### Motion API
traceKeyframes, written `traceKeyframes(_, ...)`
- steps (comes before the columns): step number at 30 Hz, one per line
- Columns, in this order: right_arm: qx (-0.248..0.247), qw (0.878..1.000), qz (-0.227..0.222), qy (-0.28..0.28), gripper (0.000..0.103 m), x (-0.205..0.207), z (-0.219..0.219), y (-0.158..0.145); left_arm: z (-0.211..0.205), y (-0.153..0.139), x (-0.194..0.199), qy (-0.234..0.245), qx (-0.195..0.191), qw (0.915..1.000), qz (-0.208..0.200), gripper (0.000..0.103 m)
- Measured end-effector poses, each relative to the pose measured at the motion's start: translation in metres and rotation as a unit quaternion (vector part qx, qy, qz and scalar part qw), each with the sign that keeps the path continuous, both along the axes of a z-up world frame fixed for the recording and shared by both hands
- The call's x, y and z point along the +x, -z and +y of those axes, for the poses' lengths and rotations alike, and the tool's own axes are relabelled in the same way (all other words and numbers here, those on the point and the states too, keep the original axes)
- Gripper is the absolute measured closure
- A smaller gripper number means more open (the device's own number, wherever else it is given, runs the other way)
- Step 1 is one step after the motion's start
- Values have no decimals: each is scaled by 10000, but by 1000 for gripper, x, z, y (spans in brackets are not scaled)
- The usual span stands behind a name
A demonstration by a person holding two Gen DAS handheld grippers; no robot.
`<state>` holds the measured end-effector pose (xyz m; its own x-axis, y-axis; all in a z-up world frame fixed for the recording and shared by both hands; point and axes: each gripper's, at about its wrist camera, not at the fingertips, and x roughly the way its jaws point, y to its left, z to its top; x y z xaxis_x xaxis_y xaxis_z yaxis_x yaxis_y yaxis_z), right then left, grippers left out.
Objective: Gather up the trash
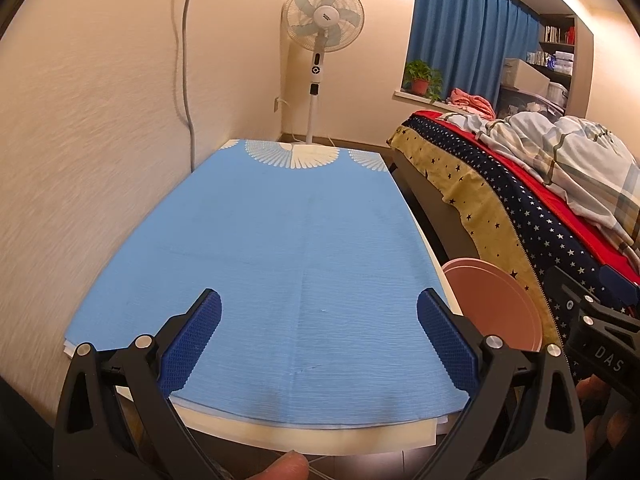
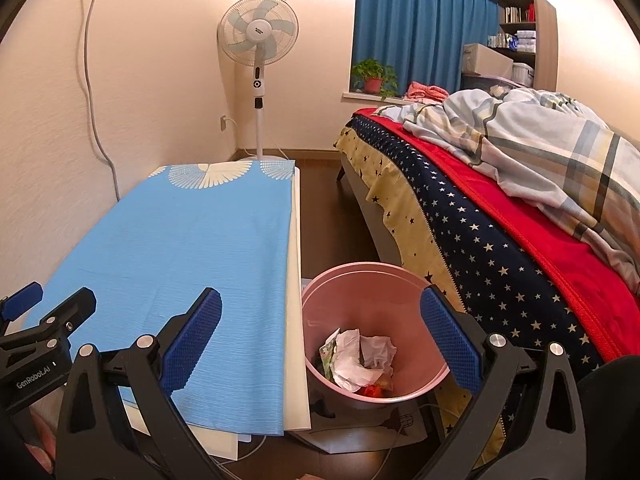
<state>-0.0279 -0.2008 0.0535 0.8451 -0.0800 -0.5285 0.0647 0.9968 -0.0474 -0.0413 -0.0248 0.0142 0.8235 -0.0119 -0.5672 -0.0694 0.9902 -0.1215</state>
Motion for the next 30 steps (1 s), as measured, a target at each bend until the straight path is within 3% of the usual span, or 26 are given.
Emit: traceKeyframes(30, -12, 10000, -4, -2, 5, 0, 0, 0, 1, 0, 1, 6, -72, 10000, -6, 8)
